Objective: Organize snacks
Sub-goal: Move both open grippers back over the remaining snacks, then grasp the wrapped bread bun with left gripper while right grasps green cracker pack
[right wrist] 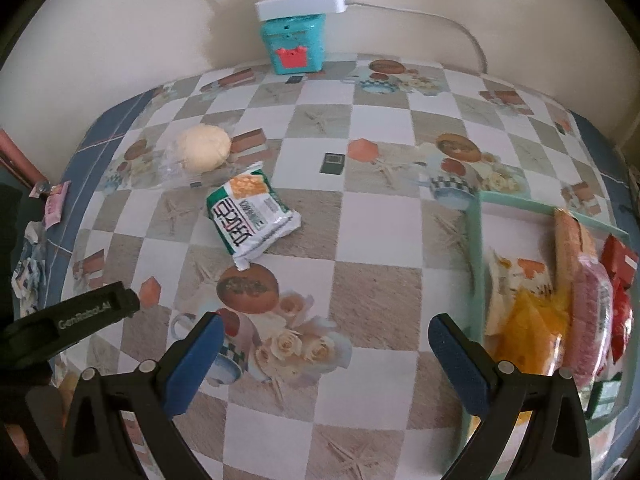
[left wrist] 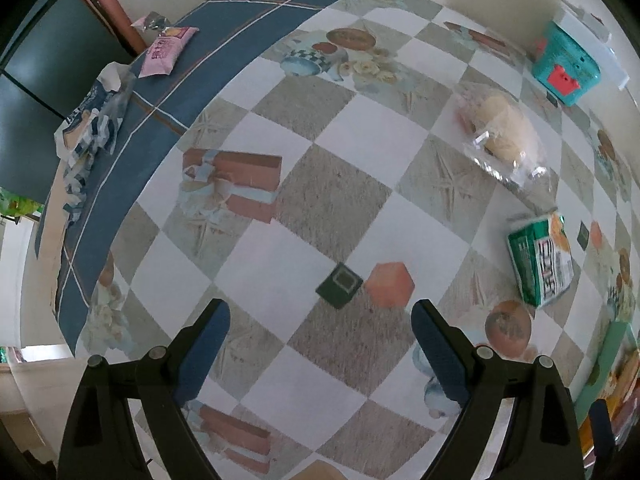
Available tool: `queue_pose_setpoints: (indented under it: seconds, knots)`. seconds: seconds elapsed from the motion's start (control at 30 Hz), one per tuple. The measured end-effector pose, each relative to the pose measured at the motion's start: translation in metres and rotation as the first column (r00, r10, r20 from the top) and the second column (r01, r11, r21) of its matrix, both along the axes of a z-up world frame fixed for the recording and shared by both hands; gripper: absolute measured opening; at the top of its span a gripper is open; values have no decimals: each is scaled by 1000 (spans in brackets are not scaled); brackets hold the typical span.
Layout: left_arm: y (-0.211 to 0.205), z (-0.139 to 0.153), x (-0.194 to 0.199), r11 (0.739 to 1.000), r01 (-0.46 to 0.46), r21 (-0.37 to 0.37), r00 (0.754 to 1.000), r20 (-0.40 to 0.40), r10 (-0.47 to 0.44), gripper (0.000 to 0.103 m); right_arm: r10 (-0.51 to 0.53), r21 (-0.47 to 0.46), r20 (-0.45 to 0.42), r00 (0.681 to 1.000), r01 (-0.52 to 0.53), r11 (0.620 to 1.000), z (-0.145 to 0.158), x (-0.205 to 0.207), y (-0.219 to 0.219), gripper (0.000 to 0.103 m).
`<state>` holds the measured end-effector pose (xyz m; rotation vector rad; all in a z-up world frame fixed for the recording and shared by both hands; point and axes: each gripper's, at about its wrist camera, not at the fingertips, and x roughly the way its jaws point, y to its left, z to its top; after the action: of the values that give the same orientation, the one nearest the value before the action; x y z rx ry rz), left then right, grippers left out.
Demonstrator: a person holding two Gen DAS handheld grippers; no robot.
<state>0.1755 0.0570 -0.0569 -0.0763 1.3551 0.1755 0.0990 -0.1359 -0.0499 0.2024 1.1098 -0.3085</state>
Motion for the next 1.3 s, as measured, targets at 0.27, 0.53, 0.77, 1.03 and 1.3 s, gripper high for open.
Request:
queue_pose_setpoints:
  seconds: [0.27, 0.53, 0.77, 1.03, 1.3]
  knots:
    - [15, -7, 20, 999, -29, -21, 999, 33, 29, 92, 33, 1, 26, 999, -33, 999, -12, 24, -1, 103]
    - [22, -14, 36, 998, -25, -61, 997, 68, 29, 92, 63, 7, 55, 996, -64, 998, -25, 47, -7, 103]
    - [21, -25, 59, 987, 38, -158, 997, 66, -28, 92, 84, 29, 65, 994, -86, 996, -36, 67, -11, 103]
    - [31, -18, 79, 987, 105, -124, 989, 115, -91, 92, 105, 48, 79, 991, -109, 993, -41, 83, -11, 103]
    - [27, -17, 95, 982, 149, -113, 984, 117, -136, 92, 117, 20, 84, 990, -119, 993, -46, 90, -5, 96]
